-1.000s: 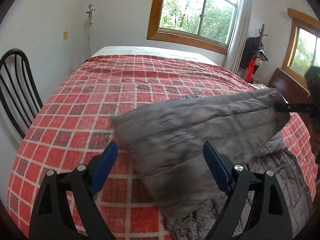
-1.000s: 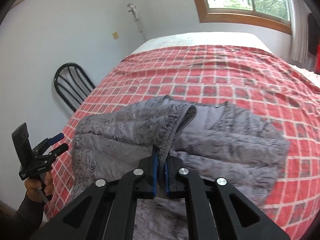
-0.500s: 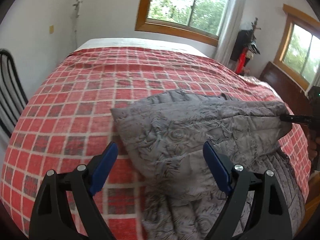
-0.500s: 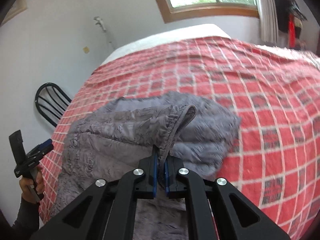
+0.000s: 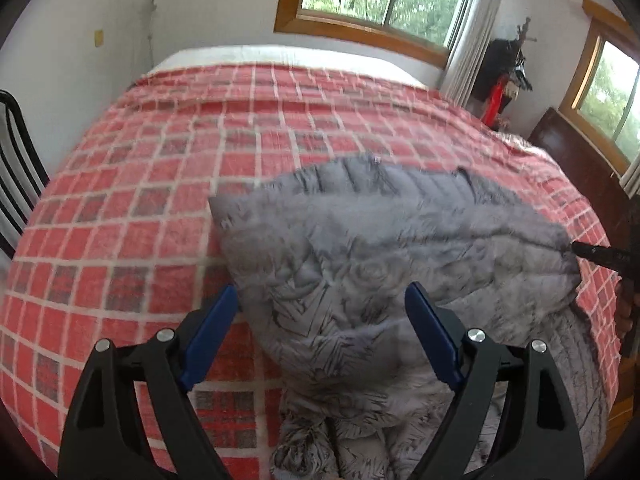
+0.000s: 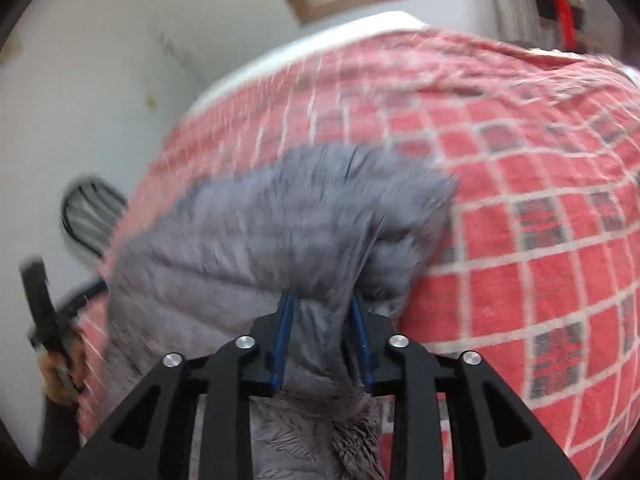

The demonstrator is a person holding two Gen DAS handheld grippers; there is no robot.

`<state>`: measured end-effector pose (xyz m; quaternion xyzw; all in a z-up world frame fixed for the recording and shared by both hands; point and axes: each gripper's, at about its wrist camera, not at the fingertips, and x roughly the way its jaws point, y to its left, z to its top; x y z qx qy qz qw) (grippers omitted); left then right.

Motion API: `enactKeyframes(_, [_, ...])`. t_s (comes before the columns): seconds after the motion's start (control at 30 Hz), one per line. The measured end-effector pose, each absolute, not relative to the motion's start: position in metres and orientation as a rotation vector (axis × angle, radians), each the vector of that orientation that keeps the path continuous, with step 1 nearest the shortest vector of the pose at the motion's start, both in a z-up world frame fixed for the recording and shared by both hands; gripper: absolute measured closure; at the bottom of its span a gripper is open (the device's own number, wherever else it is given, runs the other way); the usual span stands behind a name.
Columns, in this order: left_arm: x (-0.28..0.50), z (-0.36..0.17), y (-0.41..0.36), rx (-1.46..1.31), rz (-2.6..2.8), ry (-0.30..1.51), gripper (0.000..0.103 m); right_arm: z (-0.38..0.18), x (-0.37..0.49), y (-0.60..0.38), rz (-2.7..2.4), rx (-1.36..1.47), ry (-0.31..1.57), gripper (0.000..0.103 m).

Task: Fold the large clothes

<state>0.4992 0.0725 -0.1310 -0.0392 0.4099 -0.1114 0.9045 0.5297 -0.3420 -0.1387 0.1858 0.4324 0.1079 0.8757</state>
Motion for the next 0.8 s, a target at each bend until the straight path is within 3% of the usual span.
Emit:
enactKeyframes(0.17, [0.501, -0.112, 0.061, -0.068, -0.237, 0.815, 0.018, -0.123, 0.532, -0.314, 0.312, 0.295, 0.882, 0.076])
enactKeyframes(0.3, [0.525, -0.138, 0.044, -0.023, -0.201, 0.888, 0.018, -0.156, 0.557, -0.299, 0.261, 0.213, 0.967, 0.077])
enactKeyframes(0.37, [0.537, -0.159, 0.044, -0.016, -0.172, 0.961, 0.02, -0.178, 0.561, -0.302, 0.249, 0.196, 1.022, 0.083])
enactKeyframes(0.63, [0.492, -0.134, 0.064, -0.083, -0.231, 0.868, 0.023, -0.149, 0.511, -0.312, 0.319, 0.2, 0.929, 0.081])
enactKeyframes(0.8, [0.489, -0.172, 0.048, -0.031, -0.21, 0.967, 0.023, -0.185, 0.513, -0.301, 0.29, 0.166, 1.003, 0.081])
